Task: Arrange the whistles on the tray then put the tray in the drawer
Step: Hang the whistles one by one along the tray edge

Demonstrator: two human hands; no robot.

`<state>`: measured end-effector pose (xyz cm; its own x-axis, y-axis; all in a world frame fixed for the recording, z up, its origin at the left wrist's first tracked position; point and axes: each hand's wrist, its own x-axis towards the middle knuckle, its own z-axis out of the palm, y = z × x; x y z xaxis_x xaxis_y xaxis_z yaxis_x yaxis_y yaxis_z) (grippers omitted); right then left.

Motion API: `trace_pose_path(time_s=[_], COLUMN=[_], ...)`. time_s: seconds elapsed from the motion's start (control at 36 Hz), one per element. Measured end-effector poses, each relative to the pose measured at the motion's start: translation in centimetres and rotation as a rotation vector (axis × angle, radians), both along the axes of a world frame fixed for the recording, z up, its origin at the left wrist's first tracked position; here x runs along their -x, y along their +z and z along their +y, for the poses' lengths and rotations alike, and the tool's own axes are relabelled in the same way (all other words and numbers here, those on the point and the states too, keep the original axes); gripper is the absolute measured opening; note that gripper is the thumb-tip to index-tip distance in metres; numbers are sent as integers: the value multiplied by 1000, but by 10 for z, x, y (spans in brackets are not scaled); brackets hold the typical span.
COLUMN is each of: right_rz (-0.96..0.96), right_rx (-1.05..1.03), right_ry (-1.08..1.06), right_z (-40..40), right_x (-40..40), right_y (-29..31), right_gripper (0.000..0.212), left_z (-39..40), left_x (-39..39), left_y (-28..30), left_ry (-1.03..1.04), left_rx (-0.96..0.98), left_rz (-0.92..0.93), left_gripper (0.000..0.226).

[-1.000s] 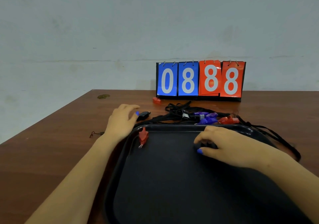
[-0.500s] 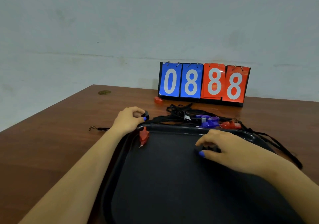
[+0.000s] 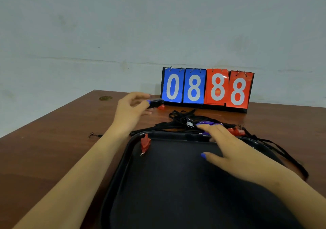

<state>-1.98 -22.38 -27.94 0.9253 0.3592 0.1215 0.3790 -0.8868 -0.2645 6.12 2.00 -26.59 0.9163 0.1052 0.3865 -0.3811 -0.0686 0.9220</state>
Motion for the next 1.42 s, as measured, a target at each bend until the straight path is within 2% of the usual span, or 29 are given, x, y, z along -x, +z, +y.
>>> trace_pose_path(time_s=[0.08,0.19,0.42,0.5,0.58,0.75,0.89,1.03,1.14,1.28,1.42], right_rz=[-122,-215,-85,-80,-74,-48,-18,-8,10,62,-16], right_rx=[-60,-127,-259,-385,-469,-475,-448,-448,-457,-402,-251], right_ry=[21,39,82,125,124,90,32,-78,-157,-129,-154], right_z=[2,2,11,13,12,11,10,9,12,33,74], right_x=[2,6,12,14,14,12,11,4,-9,-11,-21], right_y=[2,4,8,10,10,9,12,16,27,44,37], right_gripper=[89,89,59,38,31,29,29,24,15,4,16], left_z=[-16,-24,-40,-44,-44,-41,-27,-4,6,9,15], left_x=[16,22,44,47,48,47,42,24,8,-5,-14], left_y=[3,0,0,-2,-5,-1,8,0,-15,-26,-30], left_ry=[-173,-315,-498,-514,-527,-451,-330,-94,-69,-45,-43], left_rx=[186,139,-85,-167,-222,-306,-317,-618,-606,-538,-521], left_rz=[60,109,40,23,12,-60,-112,-178,-78,45,116], left_gripper=[16,15,15,14,13,8,12,18,16,10,13])
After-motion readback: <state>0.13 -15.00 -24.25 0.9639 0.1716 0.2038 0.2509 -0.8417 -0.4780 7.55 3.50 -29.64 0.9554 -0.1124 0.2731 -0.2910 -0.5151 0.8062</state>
